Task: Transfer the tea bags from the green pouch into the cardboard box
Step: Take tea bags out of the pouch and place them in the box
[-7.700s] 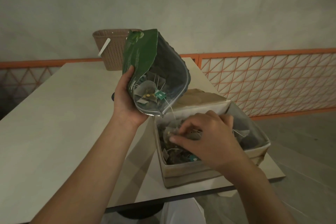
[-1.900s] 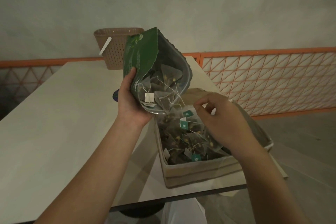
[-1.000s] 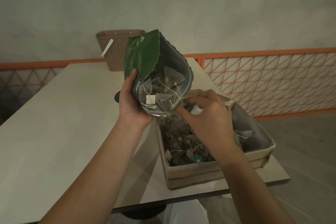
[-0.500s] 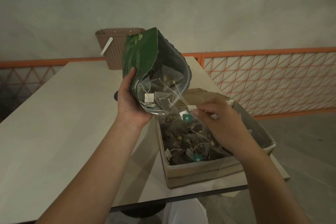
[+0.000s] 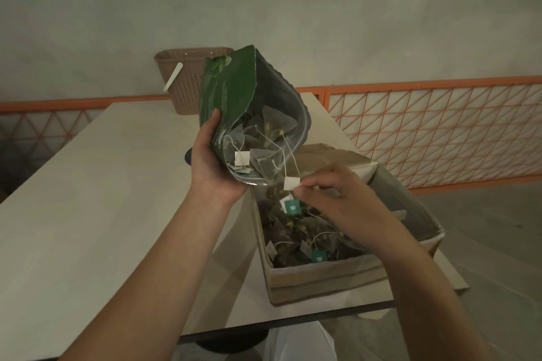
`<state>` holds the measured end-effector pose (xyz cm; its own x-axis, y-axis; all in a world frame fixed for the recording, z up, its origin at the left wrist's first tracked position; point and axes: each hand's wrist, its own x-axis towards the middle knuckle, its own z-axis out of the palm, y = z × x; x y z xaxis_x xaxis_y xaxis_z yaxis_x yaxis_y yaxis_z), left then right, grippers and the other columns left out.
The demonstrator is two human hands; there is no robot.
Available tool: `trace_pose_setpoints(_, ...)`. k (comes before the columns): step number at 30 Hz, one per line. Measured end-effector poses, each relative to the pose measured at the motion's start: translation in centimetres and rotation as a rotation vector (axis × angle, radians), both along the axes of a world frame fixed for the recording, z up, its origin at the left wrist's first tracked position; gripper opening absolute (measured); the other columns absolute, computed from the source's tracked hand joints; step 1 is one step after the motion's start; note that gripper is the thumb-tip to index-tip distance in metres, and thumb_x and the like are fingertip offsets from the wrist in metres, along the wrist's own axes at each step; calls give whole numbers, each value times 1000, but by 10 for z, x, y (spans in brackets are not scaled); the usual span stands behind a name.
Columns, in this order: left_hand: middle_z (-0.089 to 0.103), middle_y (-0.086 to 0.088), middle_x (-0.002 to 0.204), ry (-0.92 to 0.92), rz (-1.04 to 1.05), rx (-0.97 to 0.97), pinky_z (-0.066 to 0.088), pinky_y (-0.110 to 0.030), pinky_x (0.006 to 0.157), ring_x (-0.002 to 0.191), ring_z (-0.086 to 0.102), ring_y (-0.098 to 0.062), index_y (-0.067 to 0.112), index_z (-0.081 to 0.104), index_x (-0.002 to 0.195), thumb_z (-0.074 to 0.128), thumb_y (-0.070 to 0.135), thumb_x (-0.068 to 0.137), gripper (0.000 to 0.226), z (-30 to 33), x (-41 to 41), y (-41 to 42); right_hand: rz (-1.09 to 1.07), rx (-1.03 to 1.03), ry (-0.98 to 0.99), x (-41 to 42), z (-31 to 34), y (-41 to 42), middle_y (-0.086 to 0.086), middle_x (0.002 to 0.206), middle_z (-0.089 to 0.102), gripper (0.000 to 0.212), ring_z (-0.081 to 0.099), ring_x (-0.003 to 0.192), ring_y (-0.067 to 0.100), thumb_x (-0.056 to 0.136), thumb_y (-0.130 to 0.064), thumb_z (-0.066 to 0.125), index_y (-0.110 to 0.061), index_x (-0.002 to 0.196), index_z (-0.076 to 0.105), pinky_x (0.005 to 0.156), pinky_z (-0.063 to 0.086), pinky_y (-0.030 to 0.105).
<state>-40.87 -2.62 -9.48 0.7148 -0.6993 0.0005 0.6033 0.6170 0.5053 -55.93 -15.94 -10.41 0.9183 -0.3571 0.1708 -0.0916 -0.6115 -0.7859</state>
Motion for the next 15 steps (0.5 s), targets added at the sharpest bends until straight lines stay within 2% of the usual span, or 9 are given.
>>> trace_pose_setpoints(2,58,-9,145,-5,2,-1,57,-49,93,128,59,-34,17,61,136,49,47,99,49,0,2,1,-53,-22,-45,1,-2,2,-21,103,53,13,48,113,11,75,-58,64,-46,80,68,108,26,51)
trace_pose_setpoints(3,56,-9,148,-10,1,-1,55,-49,97,132,56,-33,17,59,139,49,47,99,51,0,3,1,-102,-59,-57,1,-2,5,-21,103,53,13,48,112,11,77,-53,67,-41,73,67,107,22,44)
trace_pose_setpoints(5,53,-10,150,-12,-5,-4,48,-50,106,138,51,-34,17,54,145,49,47,100,55,-1,5,1,-208,-202,-66,3,-2,12,-18,103,52,18,45,111,11,79,-44,70,-39,66,60,94,13,32)
trace_pose_setpoints(6,53,-10,151,-12,-8,-1,45,-51,109,139,50,-34,18,52,147,48,47,100,56,-1,5,1,-240,-278,-69,4,-3,15,-17,104,52,18,44,111,11,79,-43,71,-40,67,59,90,12,32)
trace_pose_setpoints(9,53,-10,151,-10,-9,3,45,-52,110,138,50,-34,17,52,148,50,47,99,57,-3,5,0,-266,-412,-66,7,-5,23,-15,104,51,11,43,111,10,78,-48,69,-38,75,67,93,18,37)
trace_pose_setpoints(12,57,-10,146,-11,-14,-7,54,-51,99,133,55,-34,16,56,142,49,47,99,54,-2,4,0,-316,-500,-85,8,-8,25,-13,102,51,26,45,107,11,75,-63,63,-38,80,69,98,21,42)
trace_pose_setpoints(15,59,-10,144,-13,-25,-22,57,-51,92,130,57,-35,17,56,142,47,47,100,53,0,4,1,-369,-591,-81,9,-8,24,-11,106,51,31,46,110,15,75,-62,66,-35,91,64,99,23,43)
